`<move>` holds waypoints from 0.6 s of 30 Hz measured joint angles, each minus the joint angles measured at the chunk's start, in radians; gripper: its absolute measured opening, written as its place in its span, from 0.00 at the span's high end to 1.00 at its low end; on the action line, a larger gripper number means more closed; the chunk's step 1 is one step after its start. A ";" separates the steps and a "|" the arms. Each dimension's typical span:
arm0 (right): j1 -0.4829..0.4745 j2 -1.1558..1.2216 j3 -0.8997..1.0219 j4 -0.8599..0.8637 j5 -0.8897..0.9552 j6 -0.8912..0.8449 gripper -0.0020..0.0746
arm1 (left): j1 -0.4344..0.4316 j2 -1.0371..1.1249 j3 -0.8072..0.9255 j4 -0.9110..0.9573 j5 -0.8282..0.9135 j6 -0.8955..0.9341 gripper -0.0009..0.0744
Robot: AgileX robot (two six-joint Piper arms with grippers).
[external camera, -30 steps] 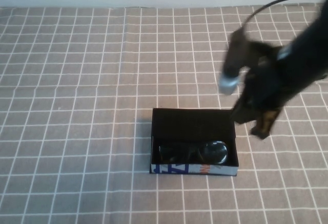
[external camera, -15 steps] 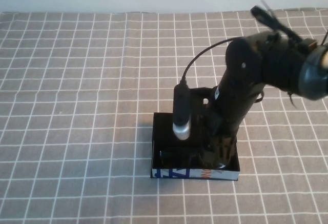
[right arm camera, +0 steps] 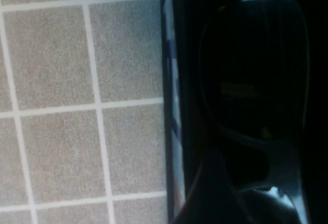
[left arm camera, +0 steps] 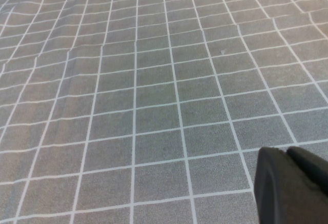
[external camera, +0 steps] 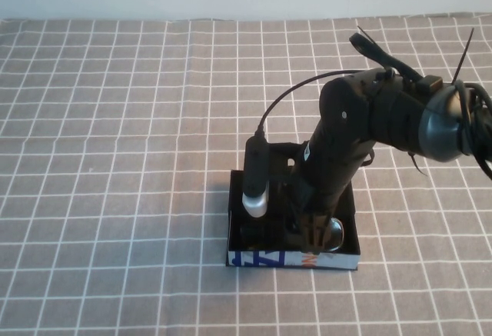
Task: Take glasses out of glasses case
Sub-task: Pick up the glasses from the glasses case
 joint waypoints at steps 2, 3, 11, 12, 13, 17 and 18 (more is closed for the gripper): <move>0.000 0.003 0.000 0.000 -0.005 0.000 0.43 | 0.000 0.000 0.000 0.000 0.000 0.000 0.99; 0.000 0.005 -0.001 0.000 -0.010 0.000 0.43 | 0.000 0.000 0.000 0.000 0.000 0.000 0.99; 0.000 0.016 -0.008 0.006 -0.024 0.000 0.43 | 0.000 0.000 0.000 0.000 0.000 0.000 0.99; 0.000 0.016 -0.008 0.009 -0.024 0.000 0.43 | 0.000 0.000 0.000 0.000 0.000 0.000 0.99; 0.000 0.016 -0.008 0.011 -0.024 0.000 0.43 | 0.000 0.000 0.000 0.000 0.000 0.000 0.99; 0.000 0.016 -0.010 0.016 -0.012 -0.003 0.43 | 0.000 0.000 0.000 0.000 0.000 0.000 0.99; 0.000 0.016 -0.010 0.018 -0.007 -0.005 0.43 | 0.000 0.000 0.000 0.000 0.000 0.000 0.99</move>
